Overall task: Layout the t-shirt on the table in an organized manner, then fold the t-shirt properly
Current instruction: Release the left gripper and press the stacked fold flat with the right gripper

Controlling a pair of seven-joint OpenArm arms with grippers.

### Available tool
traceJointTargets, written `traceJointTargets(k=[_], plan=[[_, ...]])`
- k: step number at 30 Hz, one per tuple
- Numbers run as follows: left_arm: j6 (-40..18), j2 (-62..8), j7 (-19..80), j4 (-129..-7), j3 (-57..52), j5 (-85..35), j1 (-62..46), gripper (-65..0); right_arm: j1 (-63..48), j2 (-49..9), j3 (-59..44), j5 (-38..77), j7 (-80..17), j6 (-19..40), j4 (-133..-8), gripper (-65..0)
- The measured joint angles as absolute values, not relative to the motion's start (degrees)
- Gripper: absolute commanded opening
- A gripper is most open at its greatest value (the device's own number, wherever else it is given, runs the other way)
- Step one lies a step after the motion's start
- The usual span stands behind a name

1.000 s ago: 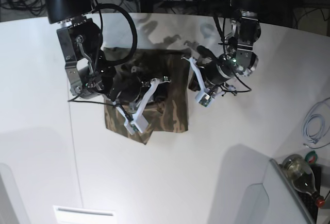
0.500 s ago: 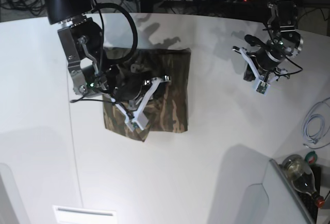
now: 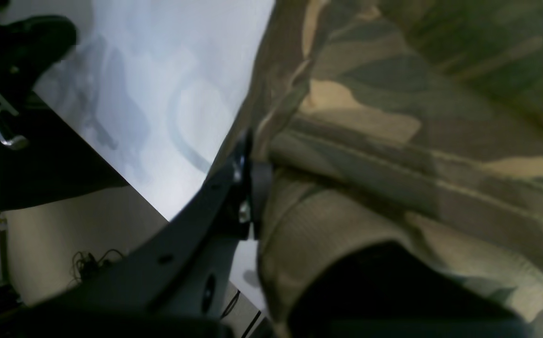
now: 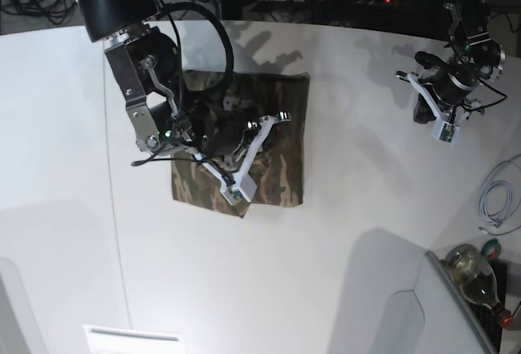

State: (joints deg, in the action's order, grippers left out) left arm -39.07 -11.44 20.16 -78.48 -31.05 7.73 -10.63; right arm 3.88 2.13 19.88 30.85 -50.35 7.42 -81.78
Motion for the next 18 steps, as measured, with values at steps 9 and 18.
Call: traceJointTargets(k=[9, 18], plan=[[-39.1, -11.4, 20.2, -78.5, -31.0, 8.6, -10.7, -65.0, 3.7, 2.4, 20.1, 31.0, -50.3, 7.4, -81.8, -32.7], [-39.1, -12.3, 20.2, -78.7, -33.3, 8.5, -11.7, -65.0, 4.9, 5.1, 23.4, 30.2, -50.4, 7.3, -81.8, -30.8]])
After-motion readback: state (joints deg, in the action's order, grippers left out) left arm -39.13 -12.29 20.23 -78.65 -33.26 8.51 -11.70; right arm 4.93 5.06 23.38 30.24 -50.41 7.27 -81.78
